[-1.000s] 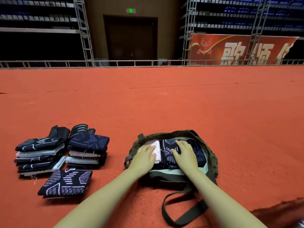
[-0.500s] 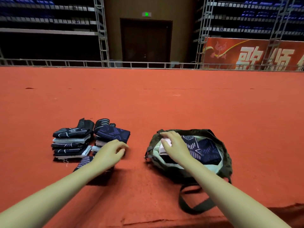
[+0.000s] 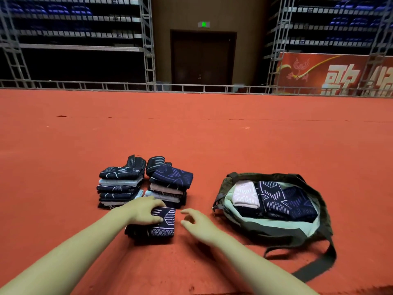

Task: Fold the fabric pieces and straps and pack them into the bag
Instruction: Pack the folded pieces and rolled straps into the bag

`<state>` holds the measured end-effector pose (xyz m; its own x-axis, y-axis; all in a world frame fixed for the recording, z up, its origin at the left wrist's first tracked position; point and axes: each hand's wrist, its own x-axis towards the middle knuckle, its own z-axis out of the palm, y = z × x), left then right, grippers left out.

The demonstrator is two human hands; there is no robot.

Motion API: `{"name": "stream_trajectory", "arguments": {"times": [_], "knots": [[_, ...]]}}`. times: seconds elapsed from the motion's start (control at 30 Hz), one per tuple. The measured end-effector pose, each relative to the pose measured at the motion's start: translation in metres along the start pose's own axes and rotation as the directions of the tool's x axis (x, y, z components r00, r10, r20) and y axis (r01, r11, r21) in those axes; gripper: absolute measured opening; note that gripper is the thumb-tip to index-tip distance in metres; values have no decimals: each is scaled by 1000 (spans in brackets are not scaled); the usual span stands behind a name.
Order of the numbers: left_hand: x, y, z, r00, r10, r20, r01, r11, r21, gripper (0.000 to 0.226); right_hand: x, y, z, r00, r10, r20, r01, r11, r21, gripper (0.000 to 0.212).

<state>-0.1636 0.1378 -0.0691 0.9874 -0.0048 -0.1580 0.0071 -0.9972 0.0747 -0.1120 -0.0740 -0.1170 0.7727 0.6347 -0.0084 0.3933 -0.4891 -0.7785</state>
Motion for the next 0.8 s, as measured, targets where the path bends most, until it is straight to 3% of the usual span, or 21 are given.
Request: {"name": "stream_trajectory", "arguments": {"times": [0.3, 0.43, 0.6, 0.67, 0.8], "knots": [[-22, 8, -4, 987, 123, -99, -145, 955, -257, 54, -9, -1, 17, 998, 53, -17, -48, 972, 228, 30], [-28, 31, -9, 964, 15, -265, -183, 762, -622, 52, -20, -6, 11, 988, 58, -141, 5, 914, 405, 24], [-25, 89, -23, 904, -176, -390, -263, 491, -830, 51, -32, -15, -18, 967, 83, -241, 102, 741, 663, 52], [-19, 114, -24, 890, -211, -405, -287, 433, -855, 52, -40, -20, -34, 939, 81, -333, 177, 717, 674, 49], [-4, 166, -22, 862, -241, -447, -329, 406, -853, 53, -65, -20, -71, 837, 22, -547, 319, 792, 521, 54]]}}
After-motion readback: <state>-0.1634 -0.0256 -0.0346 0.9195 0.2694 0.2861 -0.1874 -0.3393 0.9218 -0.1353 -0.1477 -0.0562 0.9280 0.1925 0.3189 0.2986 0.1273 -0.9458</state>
